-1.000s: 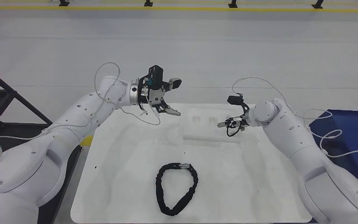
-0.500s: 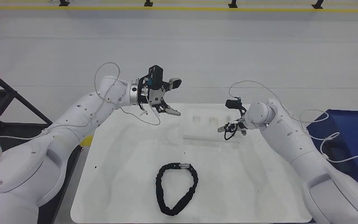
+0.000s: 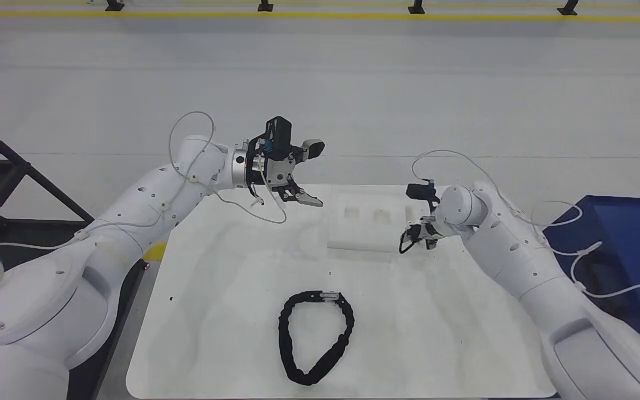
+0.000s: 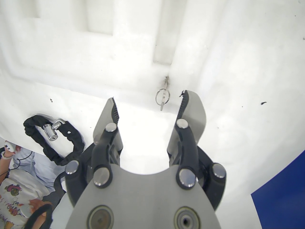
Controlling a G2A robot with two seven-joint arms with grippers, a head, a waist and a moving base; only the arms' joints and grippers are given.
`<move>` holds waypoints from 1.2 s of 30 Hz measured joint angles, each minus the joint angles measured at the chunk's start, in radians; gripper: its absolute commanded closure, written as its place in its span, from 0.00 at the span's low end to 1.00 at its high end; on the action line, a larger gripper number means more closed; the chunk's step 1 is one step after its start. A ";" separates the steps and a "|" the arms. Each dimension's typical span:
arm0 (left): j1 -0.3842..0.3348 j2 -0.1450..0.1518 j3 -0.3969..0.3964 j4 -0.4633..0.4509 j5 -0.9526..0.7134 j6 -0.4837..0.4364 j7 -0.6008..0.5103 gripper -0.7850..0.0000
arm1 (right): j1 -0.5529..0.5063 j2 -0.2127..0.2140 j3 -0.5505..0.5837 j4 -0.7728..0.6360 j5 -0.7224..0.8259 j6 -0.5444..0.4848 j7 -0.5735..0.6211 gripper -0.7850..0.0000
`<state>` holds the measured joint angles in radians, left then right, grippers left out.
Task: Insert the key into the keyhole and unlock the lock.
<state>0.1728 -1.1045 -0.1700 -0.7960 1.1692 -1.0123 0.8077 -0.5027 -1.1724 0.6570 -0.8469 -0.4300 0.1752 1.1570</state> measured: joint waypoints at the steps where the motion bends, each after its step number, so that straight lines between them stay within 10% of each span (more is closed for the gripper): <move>1: 0.000 0.000 0.000 0.000 0.000 0.000 0.000 0.00 | -0.001 0.000 0.000 0.000 -0.004 0.006 0.000 0.57; 22: 0.000 0.000 0.000 0.000 0.000 0.000 0.000 0.00 | 0.003 -0.047 0.004 0.117 0.008 0.046 -0.072 1.00; 36: 0.000 0.000 0.000 0.000 0.000 0.000 0.000 0.00 | 0.047 -0.056 0.019 0.143 -0.024 0.026 -0.008 1.00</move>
<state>0.1728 -1.1045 -0.1700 -0.7960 1.1692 -1.0123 0.8077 -0.4552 -1.2286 0.6757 -0.7039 -0.4540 0.2012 1.1487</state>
